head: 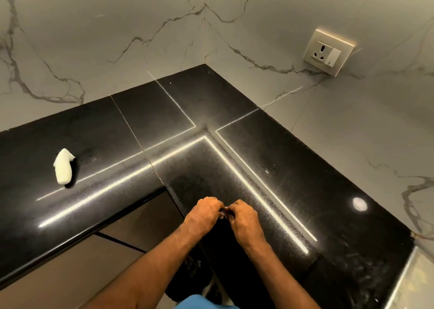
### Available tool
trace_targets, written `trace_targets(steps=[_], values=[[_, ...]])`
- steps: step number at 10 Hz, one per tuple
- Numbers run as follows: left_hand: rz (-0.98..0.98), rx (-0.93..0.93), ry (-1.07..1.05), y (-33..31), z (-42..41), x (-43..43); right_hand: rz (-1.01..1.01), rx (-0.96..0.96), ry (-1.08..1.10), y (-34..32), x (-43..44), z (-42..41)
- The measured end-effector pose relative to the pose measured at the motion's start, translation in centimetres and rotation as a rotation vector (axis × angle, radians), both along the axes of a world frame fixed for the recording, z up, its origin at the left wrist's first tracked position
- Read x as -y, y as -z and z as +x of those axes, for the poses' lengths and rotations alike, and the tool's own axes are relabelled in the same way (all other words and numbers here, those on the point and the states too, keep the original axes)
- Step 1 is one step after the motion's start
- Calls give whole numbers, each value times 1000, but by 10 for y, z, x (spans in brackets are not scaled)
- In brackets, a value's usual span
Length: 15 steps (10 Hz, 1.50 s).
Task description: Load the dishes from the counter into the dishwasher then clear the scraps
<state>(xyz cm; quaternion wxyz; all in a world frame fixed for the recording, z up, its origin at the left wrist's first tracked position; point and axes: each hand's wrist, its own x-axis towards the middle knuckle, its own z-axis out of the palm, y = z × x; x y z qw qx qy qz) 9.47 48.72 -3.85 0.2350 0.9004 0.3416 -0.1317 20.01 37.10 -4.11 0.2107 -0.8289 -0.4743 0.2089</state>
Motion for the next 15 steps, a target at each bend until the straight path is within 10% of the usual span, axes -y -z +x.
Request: trace_targets(steps=[8,12,15], values=[[-48,238,-158,30,-125,21,-41,22,63,7,3,-132],[-178,-60,-195,51,-201,17,-305,-106,-18,35,-9,-202],[141,233,-61,17,-211,0,18,5,22,11,-6,-193]])
